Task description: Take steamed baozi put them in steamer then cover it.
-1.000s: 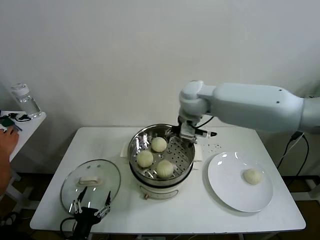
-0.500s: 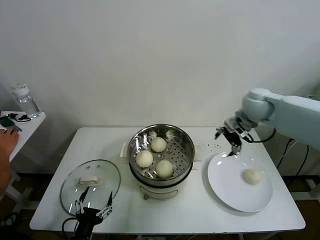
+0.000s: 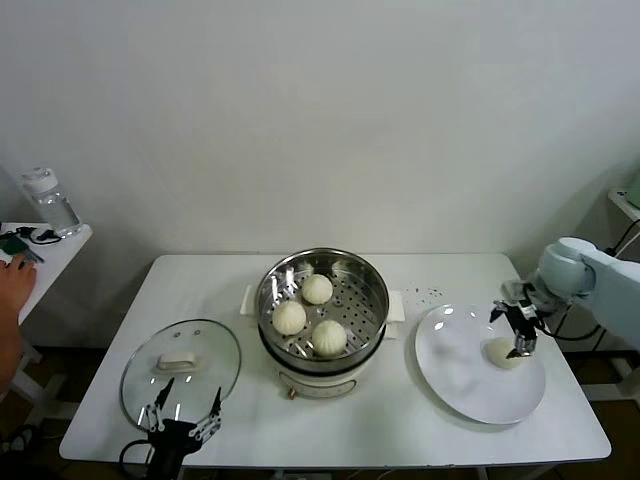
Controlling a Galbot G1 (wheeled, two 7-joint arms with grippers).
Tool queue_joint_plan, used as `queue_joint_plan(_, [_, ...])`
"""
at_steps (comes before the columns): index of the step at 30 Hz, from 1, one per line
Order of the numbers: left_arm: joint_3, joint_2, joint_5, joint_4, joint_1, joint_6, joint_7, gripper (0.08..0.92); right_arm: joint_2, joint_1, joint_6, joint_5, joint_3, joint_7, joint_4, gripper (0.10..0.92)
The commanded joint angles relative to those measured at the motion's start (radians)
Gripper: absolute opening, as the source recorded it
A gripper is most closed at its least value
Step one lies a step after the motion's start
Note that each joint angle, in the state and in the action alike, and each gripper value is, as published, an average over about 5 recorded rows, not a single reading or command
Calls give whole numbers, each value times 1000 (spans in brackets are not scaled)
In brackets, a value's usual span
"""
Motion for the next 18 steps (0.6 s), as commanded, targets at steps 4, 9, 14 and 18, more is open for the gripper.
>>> queue_joint_plan(4, [4,-7,16,13,-8,5,0,823,47,-252,11,-112,257,-8,-174,823])
queue_joint_plan(9, [2,-7,17,16,-7,5,0,823,97,-245,24,-128,270,-7,-227,823])
queue_joint_plan(14, [-1,-7,17,19,-5,5,-1,823,128,-238,29,-134,269,-8,-251,823])
queue_joint_plan(18, [0,-7,17,23,-6,4,-1,823,143,-236,29,-132,267,-8,-255,823])
